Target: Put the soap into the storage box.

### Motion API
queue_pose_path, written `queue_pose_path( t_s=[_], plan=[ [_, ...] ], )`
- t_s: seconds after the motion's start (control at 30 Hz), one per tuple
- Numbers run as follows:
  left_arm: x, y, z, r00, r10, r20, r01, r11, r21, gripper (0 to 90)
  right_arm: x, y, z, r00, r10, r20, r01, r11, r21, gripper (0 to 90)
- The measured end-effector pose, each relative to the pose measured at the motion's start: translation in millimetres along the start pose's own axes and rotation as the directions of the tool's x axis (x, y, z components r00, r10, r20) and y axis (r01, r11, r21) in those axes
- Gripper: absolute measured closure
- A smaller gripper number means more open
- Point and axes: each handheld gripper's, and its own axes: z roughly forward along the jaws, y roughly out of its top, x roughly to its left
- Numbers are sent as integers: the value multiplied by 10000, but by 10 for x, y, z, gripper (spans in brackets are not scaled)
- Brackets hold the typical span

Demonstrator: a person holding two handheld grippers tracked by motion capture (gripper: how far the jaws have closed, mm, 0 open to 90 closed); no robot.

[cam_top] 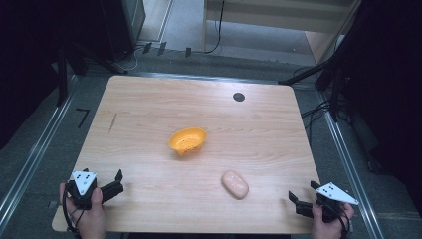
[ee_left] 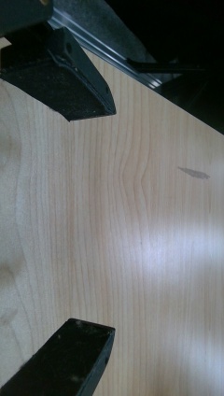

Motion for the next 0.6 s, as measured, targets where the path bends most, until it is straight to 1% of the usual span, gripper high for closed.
queue_pose_path(
  t_s=[0.03, 0.07, 0.13, 0.17, 0.23, 0.3, 0.33, 0.37, 0.4, 0.43, 0.47, 0.5, 0.53, 0.57, 0.6],
  plan=[
    [-9, 6, 10, 9999, 100, 45, -100, 9999, 132, 0, 7, 0, -1, 10000, -80, -6, 80, 10000, -11, 64],
    [-13, 10, 22, 10000, 83, 38, -83, 9997, 213, 0, 17, -1, 0, 9997, -234, -28, 234, 9997, -27, 64],
    [-15, 12, 27, 10000, 82, 52, -83, 9997, 212, 0, 33, -4, -2, 9995, -309, -54, 309, 9995, 72, 64],
    [-21, 10, 25, 10000, 59, -28, -58, 9999, 147, 0, 42, -6, 0, 9992, -394, -74, 395, 9991, 146, 64],
    [-28, 4, 7, 9999, 87, -145, -87, 10000, -3, 0, 55, -8, -3, 9992, -361, -155, 364, 9991, 202, 64],
    [-6, 0, -1, 9998, -149, -137, 147, 9998, -102, 0, 49, -10, -6, 9995, -233, -224, 237, 9996, 174, 58],
    [-6, 0, -1, 9998, -149, -137, 147, 9998, -102, 0, 49, -10, -6, 9995, -233, -224, 237, 9996, 174, 58],
    [0, -2, -5, 9995, -267, -190, 263, 9995, -197, 0, 48, -11, -9, 9994, -204, -275, 208, 9996, 175, 52],
    [11, 1, 0, 9997, -261, -29, 261, 9996, -98, 0, 54, 1, -6, 9995, -170, -254, 179, 9993, 330, 51],
    [11, 1, 0, 9997, -261, -29, 261, 9996, -98, 0, 54, 1, -6, 9995, -170, -254, 179, 9993, 330, 51],
    [12, 4, 3, 9997, -237, 30, 237, 9997, -32, 0, 73, 27, -5, 9994, -254, -253, 266, 9985, 470, 51],
    [12, 4, 3, 9997, -237, 30, 237, 9997, -32, 0, 73, 27, -5, 9994, -254, -253, 266, 9985, 470, 51],
    [8, 2, -1, 9998, -222, -25, 221, 9997, -89, 0, 81, 40, -2, 9990, -352, -260, 366, 9978, 559, 50],
    [2, 1, 2, 9998, -178, -34, 177, 9998, -114, 0, 111, 86, 14, 9972, -636, -395, 667, 9943, 832, 34],
    [-3, 3, 6, 10000, -81, -4, 81, 10000, -35, 0, 124, 107, 21, 9961, -736, -481, 777, 9928, 908, 31]
  ],
)
